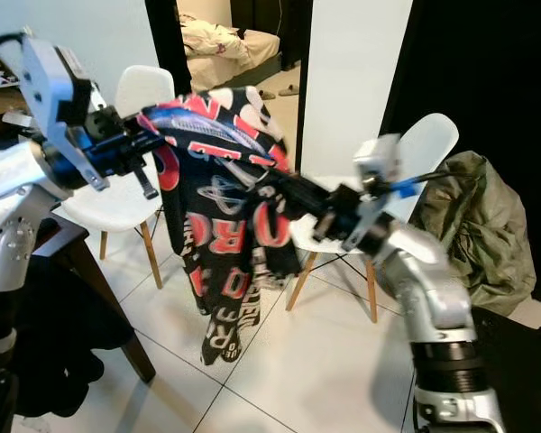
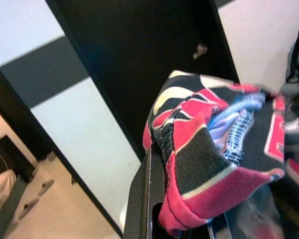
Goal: Hang hanger
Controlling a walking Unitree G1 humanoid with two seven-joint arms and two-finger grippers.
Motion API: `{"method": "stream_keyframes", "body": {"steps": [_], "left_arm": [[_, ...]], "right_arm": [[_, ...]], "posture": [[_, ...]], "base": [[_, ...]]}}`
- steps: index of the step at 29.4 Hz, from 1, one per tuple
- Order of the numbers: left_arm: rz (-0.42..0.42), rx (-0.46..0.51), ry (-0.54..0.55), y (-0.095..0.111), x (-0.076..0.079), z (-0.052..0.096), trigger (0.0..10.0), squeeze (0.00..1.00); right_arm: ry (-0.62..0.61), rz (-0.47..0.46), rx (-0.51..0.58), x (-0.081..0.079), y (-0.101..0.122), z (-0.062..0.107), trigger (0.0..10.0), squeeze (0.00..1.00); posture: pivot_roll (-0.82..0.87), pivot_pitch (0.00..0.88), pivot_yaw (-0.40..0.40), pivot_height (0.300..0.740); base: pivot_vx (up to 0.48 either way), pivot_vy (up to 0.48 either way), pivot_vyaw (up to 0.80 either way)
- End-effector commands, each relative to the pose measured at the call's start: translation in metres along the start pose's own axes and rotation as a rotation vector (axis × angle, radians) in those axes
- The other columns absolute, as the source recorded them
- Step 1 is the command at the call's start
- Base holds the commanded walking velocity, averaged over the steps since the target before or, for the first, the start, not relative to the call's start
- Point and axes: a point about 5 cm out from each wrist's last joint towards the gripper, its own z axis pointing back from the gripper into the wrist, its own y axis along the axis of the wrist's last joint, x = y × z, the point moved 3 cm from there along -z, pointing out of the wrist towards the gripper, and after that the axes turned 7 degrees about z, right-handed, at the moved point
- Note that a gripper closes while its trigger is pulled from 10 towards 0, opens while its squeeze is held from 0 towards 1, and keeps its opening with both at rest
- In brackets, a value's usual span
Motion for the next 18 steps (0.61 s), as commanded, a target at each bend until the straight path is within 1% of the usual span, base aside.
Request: {"method": "stream_keyframes", "body": {"steps": [1,2,3,4,5,6,7,8,9,11,12,13,15,18], "left_arm": [[-0.037,-0.057,0.005,-0.007,-0.004,0.007,10.0,0.0],[-0.036,-0.126,0.005,-0.023,-0.003,0.012,10.0,0.0],[-0.036,-0.126,0.005,-0.023,-0.003,0.012,10.0,0.0],[0.018,-0.184,0.0,-0.041,0.002,0.017,10.0,1.0],[0.018,-0.184,0.0,-0.041,0.002,0.017,10.0,1.0],[0.059,-0.216,-0.004,-0.053,0.006,0.021,10.0,1.0],[0.087,-0.23,-0.006,-0.058,0.008,0.023,10.0,1.0],[0.11,-0.227,-0.023,-0.061,0.015,0.021,10.0,1.0],[0.117,-0.222,-0.036,-0.062,0.019,0.02,10.0,1.0],[0.117,-0.222,-0.036,-0.062,0.019,0.02,10.0,1.0],[0.123,-0.218,-0.054,-0.061,0.024,0.019,10.0,1.0],[0.123,-0.218,-0.054,-0.061,0.024,0.019,10.0,1.0],[0.129,-0.199,-0.077,-0.058,0.029,0.017,10.0,1.0],[0.134,-0.186,-0.083,-0.056,0.03,0.017,10.0,1.0]], "right_arm": [[-0.017,0.001,0.056,0.006,0.014,0.004,0.0,0.0],[-0.051,0.002,0.109,0.016,0.027,0.008,0.0,0.0],[-0.051,0.002,0.109,0.016,0.027,0.008,0.0,0.0],[-0.076,0.006,0.157,0.023,0.039,0.012,0.0,0.0],[-0.076,0.006,0.157,0.023,0.039,0.012,0.0,0.0],[-0.089,0.009,0.183,0.027,0.045,0.013,0.0,0.0],[-0.094,0.01,0.196,0.029,0.049,0.014,0.0,0.0],[-0.085,0.013,0.187,0.027,0.048,0.012,0.0,0.0],[-0.076,0.014,0.179,0.026,0.046,0.011,0.0,0.0],[-0.076,0.014,0.179,0.026,0.046,0.011,0.0,0.0],[-0.063,0.019,0.165,0.023,0.044,0.008,0.0,0.0],[-0.063,0.019,0.165,0.023,0.044,0.008,0.0,0.0],[-0.046,0.021,0.153,0.019,0.042,0.005,0.0,0.0],[-0.039,0.022,0.153,0.018,0.042,0.003,0.0,0.0]], "posture": [[0.02,0.0,-0.024,0.74],[0.02,0.0,-0.023,0.74],[0.02,0.0,-0.023,0.74],[0.02,0.0,-0.024,0.74],[0.02,0.0,-0.024,0.74],[0.02,0.0,-0.026,0.74],[0.02,0.0,-0.026,0.74],[0.03,0.0,-0.03,0.74],[0.03,0.0,-0.03,0.74],[0.03,0.0,-0.03,0.74],[0.03,0.0,-0.031,0.74],[0.03,0.0,-0.031,0.74],[0.03,0.0,-0.031,0.74],[0.03,0.0,-0.033,0.74]], "base": [[0.0,0.0,0.0],[0.0,0.0,0.0],[0.0,0.0,0.0],[0.0,0.0,0.0],[0.0,0.0,0.0],[0.0,0.0,0.0],[0.0,0.0,0.0],[0.0,0.0,0.0],[0.0,0.0,0.0],[0.0,0.0,0.0],[0.0,0.0,0.0],[0.0,0.0,0.0],[0.0,0.0,0.0],[0.0,0.0,0.0]]}}
